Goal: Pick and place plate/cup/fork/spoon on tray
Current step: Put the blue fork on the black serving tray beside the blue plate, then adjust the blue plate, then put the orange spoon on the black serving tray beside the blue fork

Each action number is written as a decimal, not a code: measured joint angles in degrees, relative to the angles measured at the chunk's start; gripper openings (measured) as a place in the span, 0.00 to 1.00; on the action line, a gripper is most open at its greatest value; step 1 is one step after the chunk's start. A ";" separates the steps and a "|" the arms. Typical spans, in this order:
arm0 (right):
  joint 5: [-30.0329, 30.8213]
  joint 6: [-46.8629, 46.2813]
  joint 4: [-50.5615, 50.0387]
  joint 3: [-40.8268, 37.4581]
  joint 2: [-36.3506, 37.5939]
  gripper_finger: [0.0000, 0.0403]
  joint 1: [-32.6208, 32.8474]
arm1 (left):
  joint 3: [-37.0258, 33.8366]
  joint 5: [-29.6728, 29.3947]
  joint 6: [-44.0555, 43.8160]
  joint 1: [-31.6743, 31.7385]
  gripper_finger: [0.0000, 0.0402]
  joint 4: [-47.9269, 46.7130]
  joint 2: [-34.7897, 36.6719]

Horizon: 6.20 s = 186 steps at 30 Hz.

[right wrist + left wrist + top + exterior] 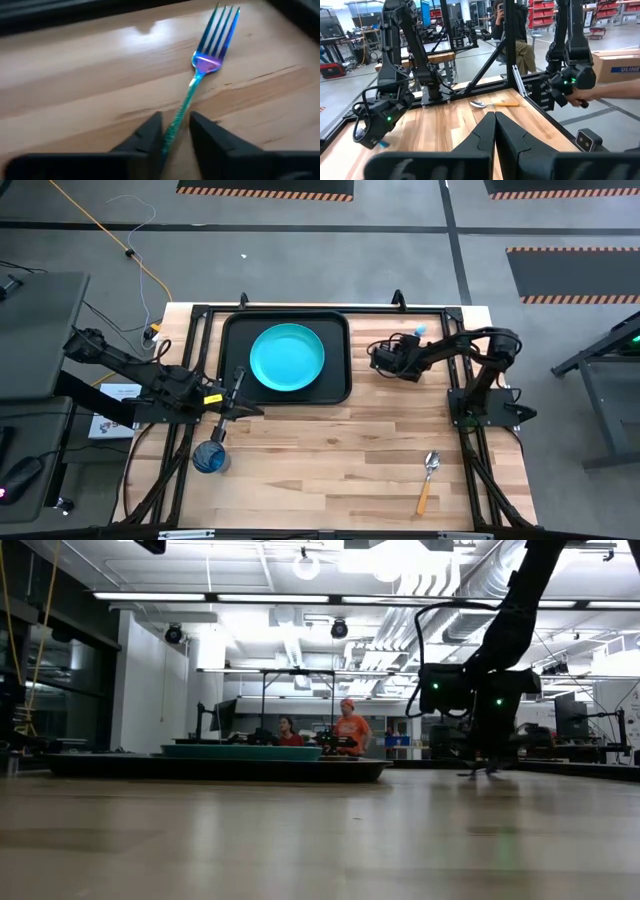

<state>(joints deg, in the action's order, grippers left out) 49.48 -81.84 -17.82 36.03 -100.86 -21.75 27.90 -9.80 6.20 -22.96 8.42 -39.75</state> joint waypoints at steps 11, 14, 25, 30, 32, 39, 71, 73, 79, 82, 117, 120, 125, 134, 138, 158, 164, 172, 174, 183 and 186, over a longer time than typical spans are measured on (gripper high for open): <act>1.48 14.46 -0.95 -0.33 10.84 0.01 6.15 | 0.04 -0.62 0.02 0.00 0.00 -0.52 0.00; 1.42 19.50 6.53 -0.31 14.02 0.01 10.00 | 0.04 -2.63 0.04 0.02 0.00 -0.45 0.02; -3.96 29.58 33.52 7.60 3.97 0.00 20.37 | 0.07 -4.48 0.02 0.02 0.00 0.68 0.00; -5.38 34.03 31.55 18.56 -5.38 0.00 19.80 | 0.07 -4.48 0.02 0.02 0.00 0.56 0.00; -4.24 33.77 27.29 22.32 -8.14 0.00 18.40 | 0.07 -4.48 0.02 0.02 0.00 0.54 0.02; -2.51 25.10 17.69 28.64 -14.25 0.00 14.22 | 0.07 -4.26 -1.01 0.02 0.00 -0.80 0.02; -3.00 16.06 15.34 28.79 -17.53 0.05 15.53 | 0.07 -4.28 -1.49 0.03 0.00 -0.42 0.00; -3.02 15.73 15.08 28.79 -17.53 0.05 15.53 | 0.07 -4.28 -1.49 0.02 0.00 -0.43 0.02; -3.00 14.77 14.16 28.74 -17.53 0.05 15.53 | 0.04 -4.29 -1.49 0.02 0.00 -0.43 0.01; -3.00 14.77 14.16 28.72 -17.51 0.05 15.53 | 0.04 -4.28 -1.49 0.02 0.00 -0.43 0.01; 0.07 26.79 15.44 28.73 -12.97 0.46 15.51 | 0.00 -4.28 -1.51 0.04 0.00 -0.83 0.02; -0.48 29.08 14.83 28.73 -11.63 0.44 15.51 | 0.00 -4.28 -1.51 0.03 0.00 -0.85 0.02; -4.15 30.92 13.42 28.76 -10.69 0.27 15.51 | 0.00 -4.28 -1.51 0.02 0.00 -0.84 0.02; -8.54 30.05 14.25 28.72 -11.86 0.03 15.38 | 0.00 -4.31 -1.49 0.03 0.00 -0.36 0.00; -9.10 30.65 16.08 28.72 -12.48 0.01 15.64 | 0.00 -4.31 -1.49 0.02 0.00 0.66 0.02; -13.33 29.78 27.25 28.76 -16.55 0.00 15.60 | 0.00 -4.31 -0.50 0.04 0.00 0.81 0.02; -14.20 29.83 29.01 28.76 -16.55 0.00 15.60 | 0.00 -4.31 -0.37 0.04 0.00 0.83 0.02; -15.51 29.83 29.88 28.76 -16.55 0.00 15.58 | 0.00 -4.33 -0.37 0.04 0.00 0.86 0.02; -15.97 30.51 31.37 28.76 -16.55 0.00 15.57 | 0.00 -4.33 -0.37 0.07 0.00 0.88 0.02; -17.04 36.84 36.63 28.76 -16.50 0.00 15.58 | 0.00 -4.35 0.01 0.04 0.00 0.74 0.02; -16.85 40.83 36.32 28.76 -15.08 0.00 15.64 | 0.01 -4.35 -0.06 0.04 0.00 0.16 0.02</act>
<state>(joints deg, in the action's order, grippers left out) 32.62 -41.01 18.50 64.79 -115.94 -6.11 27.91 -14.15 6.13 -22.92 8.58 -39.72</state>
